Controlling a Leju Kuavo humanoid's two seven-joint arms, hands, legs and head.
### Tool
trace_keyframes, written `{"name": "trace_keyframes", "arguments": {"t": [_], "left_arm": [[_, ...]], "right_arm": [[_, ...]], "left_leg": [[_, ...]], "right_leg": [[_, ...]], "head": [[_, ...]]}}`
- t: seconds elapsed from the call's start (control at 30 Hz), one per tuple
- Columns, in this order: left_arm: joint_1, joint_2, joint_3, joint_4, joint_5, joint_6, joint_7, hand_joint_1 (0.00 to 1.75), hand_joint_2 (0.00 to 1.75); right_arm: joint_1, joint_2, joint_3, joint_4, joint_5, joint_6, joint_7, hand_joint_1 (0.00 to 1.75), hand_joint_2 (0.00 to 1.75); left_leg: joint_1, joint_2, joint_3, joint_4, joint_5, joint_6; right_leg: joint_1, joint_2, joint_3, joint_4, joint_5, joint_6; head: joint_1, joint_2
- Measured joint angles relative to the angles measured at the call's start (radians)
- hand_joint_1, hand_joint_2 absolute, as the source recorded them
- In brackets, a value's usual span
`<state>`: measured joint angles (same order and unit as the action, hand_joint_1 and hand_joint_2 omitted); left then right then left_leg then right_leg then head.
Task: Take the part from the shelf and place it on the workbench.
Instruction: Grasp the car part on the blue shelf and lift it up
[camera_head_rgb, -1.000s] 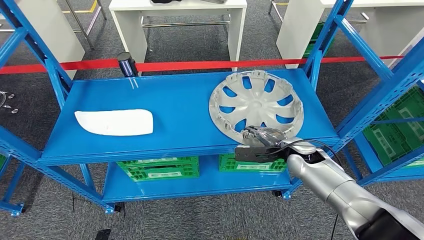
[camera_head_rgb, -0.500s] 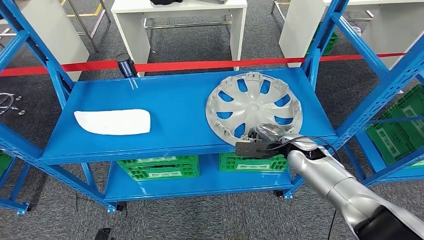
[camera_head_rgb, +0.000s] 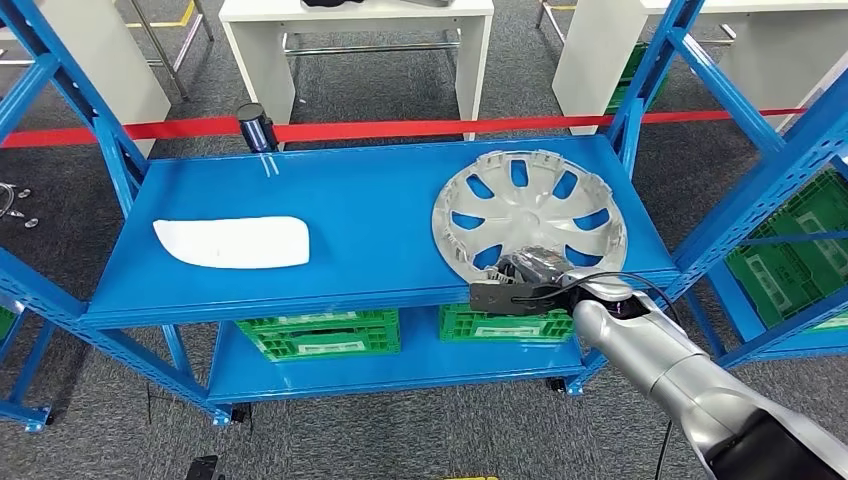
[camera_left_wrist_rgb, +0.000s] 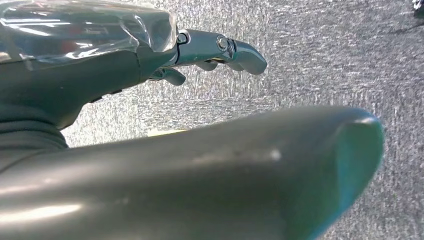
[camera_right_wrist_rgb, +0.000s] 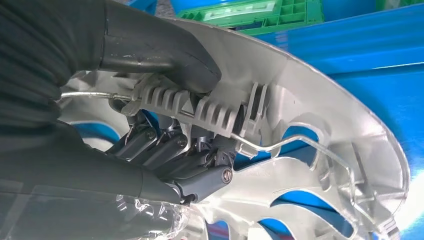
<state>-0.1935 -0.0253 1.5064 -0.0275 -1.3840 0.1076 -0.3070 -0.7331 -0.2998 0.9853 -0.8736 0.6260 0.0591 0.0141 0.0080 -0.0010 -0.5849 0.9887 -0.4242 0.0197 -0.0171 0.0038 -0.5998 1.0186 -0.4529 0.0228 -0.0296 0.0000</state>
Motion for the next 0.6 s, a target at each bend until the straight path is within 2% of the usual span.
{"name": "trace_keyframes", "arguments": {"t": [0.03, 0.1, 0.13, 0.17, 0.2, 0.23, 0.27, 0.3, 0.33, 0.37, 0.43, 0.5, 0.53, 0.57, 0.6], "left_arm": [[0.000, 0.000, 0.000, 0.000, 0.000, 0.000, 0.000, 0.00, 0.00], [-0.001, -0.001, 0.000, 0.000, 0.000, 0.000, -0.001, 0.00, 0.00], [-0.001, 0.000, 0.000, 0.000, 0.000, 0.000, -0.001, 0.00, 0.00], [0.000, 0.000, 0.000, 0.000, 0.000, 0.000, -0.001, 0.00, 0.00], [0.000, -0.001, 0.000, 0.000, -0.001, 0.000, -0.001, 0.00, 0.00], [0.000, -0.001, 0.000, 0.000, -0.001, 0.000, -0.001, 0.00, 0.00], [0.000, -0.002, 0.000, 0.000, -0.002, 0.000, 0.000, 0.00, 0.00], [0.000, -0.002, 0.000, 0.000, -0.002, -0.001, -0.001, 0.00, 0.00], [0.000, -0.002, 0.000, 0.000, -0.003, -0.002, -0.001, 0.00, 0.00], [0.000, -0.002, 0.000, 0.000, -0.004, -0.002, -0.001, 0.00, 0.00], [0.001, -0.001, 0.000, 0.000, -0.005, -0.004, -0.004, 0.00, 0.00], [0.002, -0.002, 0.000, 0.000, -0.007, -0.005, -0.010, 0.00, 0.87], [0.002, -0.002, 0.000, 0.001, -0.008, -0.004, -0.015, 0.00, 1.31], [0.003, -0.003, 0.000, 0.001, -0.009, -0.004, -0.021, 0.00, 1.75], [0.004, -0.003, 0.000, 0.001, -0.011, -0.003, -0.027, 0.00, 1.75]], "right_arm": [[0.001, -0.001, -0.001, 0.000, 0.000, 0.000, 0.001, 1.75, 1.75], [0.006, -0.003, -0.001, 0.001, 0.000, -0.001, 0.001, 1.75, 1.75], [0.009, -0.004, -0.001, 0.002, 0.000, -0.001, 0.001, 1.75, 1.75], [0.011, -0.005, -0.001, 0.002, 0.001, -0.001, 0.001, 1.75, 1.75], [0.012, -0.005, -0.002, 0.003, 0.001, -0.001, 0.001, 1.75, 1.75], [0.011, -0.005, -0.002, 0.003, 0.001, -0.001, 0.001, 1.75, 1.75], [0.009, -0.004, -0.003, 0.003, 0.001, -0.001, 0.001, 1.75, 1.75], [0.007, -0.003, -0.004, 0.003, 0.001, -0.001, 0.000, 1.75, 1.75], [0.005, -0.001, -0.005, 0.003, 0.000, -0.001, -0.001, 1.75, 1.75], [0.003, 0.001, -0.006, 0.003, -0.001, -0.001, -0.003, 1.75, 1.75], [0.002, 0.005, -0.010, 0.002, -0.010, -0.003, -0.006, 1.75, 1.75], [0.000, 0.010, -0.018, 0.002, -0.023, -0.012, -0.008, 1.75, 1.75], [-0.001, 0.013, -0.023, 0.000, -0.031, -0.018, -0.008, 1.75, 1.75], [-0.001, 0.015, -0.030, -0.002, -0.038, -0.027, -0.008, 1.75, 1.75], [-0.001, 0.016, -0.038, -0.007, -0.045, -0.036, -0.007, 1.75, 1.75]], "left_leg": [[0.002, 0.001, 0.001, -0.005, 0.004, 0.006], [0.000, 0.002, -0.003, -0.006, 0.007, 0.013], [-0.001, 0.002, -0.005, -0.006, 0.007, 0.014], [-0.001, 0.001, -0.006, -0.005, 0.008, 0.015], [-0.001, 0.001, -0.006, -0.005, 0.008, 0.015], [-0.001, 0.000, -0.005, -0.004, 0.008, 0.015], [-0.001, -0.001, -0.004, -0.003, 0.008, 0.013], [-0.003, -0.002, -0.005, 0.001, 0.006, 0.010], [-0.006, -0.002, -0.006, 0.004, 0.005, 0.005], [-0.008, -0.002, -0.008, 0.006, 0.004, 0.000], [-0.007, -0.003, -0.011, 0.007, 0.005, -0.010], [-0.002, -0.003, -0.020, 0.023, -0.008, -0.021], [0.000, -0.003, -0.035, 0.055, -0.028, -0.027], [0.002, -0.002, -0.061, 0.109, -0.059, -0.032], [0.003, -0.002, -0.092, 0.180, -0.093, -0.037]], "right_leg": [[0.000, 0.000, -0.021, 0.043, -0.022, -0.002], [-0.001, 0.000, -0.086, 0.180, -0.079, -0.009], [-0.001, 0.000, -0.116, 0.243, -0.100, -0.009], [-0.001, 0.000, -0.132, 0.278, -0.108, -0.005], [-0.001, -0.001, -0.128, 0.273, -0.100, 0.001], [-0.002, -0.001, -0.104, 0.227, -0.079, 0.009], [-0.002, -0.003, -0.065, 0.151, -0.051, 0.015], [-0.002, -0.004, -0.026, 0.076, -0.026, 0.017], [-0.001, -0.004, 0.003, 0.018, -0.008, 0.014], [0.001, -0.004, 0.019, -0.013, 0.001, 0.008], [0.004, -0.003, 0.023, -0.022, 0.004, -0.007], [0.001, -0.003, 0.024, -0.024, 0.008, -0.018], [-0.002, -0.004, 0.025, -0.025, 0.009, -0.023], [-0.004, -0.004, 0.025, -0.025, 0.010, -0.026], [-0.004, -0.004, 0.024, -0.025, 0.010, -0.028]], "head": [[0.001, 0.000], [0.003, 0.000], [0.003, 0.000], [0.003, 0.000], [0.003, 0.000], [0.003, 0.000], [0.004, 0.000], [0.004, 0.000], [0.003, 0.000], [0.003, 0.000], [0.003, 0.000], [0.002, 0.000], [0.002, 0.000], [0.001, 0.000], [0.000, 0.000]]}}
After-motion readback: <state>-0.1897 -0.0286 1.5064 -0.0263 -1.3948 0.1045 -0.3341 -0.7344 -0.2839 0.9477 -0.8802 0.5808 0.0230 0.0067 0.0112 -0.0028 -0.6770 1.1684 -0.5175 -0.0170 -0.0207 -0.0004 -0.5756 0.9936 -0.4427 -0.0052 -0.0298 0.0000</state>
